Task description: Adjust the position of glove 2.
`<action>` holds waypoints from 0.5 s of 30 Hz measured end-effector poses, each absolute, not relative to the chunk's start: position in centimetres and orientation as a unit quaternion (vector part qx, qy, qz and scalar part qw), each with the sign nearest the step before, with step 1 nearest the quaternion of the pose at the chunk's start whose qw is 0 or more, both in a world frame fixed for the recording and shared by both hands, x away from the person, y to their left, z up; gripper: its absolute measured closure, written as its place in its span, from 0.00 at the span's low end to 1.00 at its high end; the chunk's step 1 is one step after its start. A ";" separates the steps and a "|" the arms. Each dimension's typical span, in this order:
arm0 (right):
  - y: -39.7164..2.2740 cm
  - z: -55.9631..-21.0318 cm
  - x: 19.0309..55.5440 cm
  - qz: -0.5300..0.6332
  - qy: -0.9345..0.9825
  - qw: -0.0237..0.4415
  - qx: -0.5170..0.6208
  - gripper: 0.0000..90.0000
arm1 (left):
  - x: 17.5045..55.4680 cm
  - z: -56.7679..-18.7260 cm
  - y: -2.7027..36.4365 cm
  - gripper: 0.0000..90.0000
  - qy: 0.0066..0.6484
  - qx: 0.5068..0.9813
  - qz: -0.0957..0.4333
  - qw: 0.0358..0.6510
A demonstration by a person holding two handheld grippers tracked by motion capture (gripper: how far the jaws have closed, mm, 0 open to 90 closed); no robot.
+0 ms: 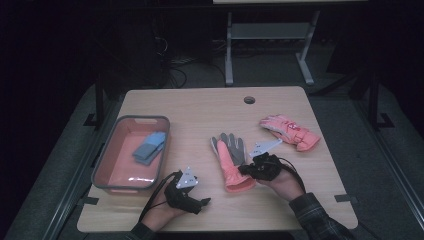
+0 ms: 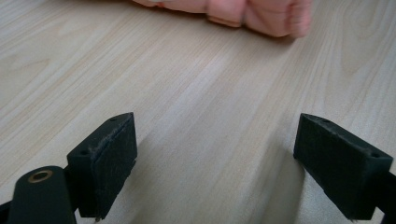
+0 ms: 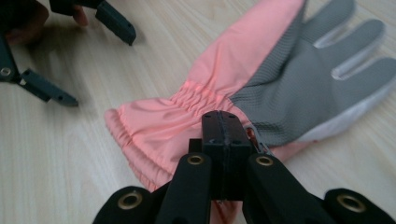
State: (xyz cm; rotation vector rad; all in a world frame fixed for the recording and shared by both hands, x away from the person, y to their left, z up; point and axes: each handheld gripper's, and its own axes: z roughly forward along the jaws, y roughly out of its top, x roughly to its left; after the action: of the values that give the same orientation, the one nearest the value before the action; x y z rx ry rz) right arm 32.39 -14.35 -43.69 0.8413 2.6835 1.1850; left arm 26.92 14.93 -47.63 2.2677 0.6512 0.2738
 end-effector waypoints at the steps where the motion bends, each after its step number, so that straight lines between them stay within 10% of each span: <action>1: -14.6 -43.7 32.2 0.387 0.879 0.046 0.275 1.00 | 26.9 -47.6 14.9 0.14 0.254 0.886 0.107 0.374; 15: -18.1 -43.1 30.5 0.377 0.878 0.062 0.289 1.00 | 26.9 -47.6 14.9 0.14 0.256 0.885 0.106 0.374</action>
State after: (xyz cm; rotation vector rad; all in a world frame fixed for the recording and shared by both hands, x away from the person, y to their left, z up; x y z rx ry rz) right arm 30.48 -18.11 -43.06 0.8743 2.6538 1.1414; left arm 26.90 14.93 -47.65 2.2659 0.6548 0.2712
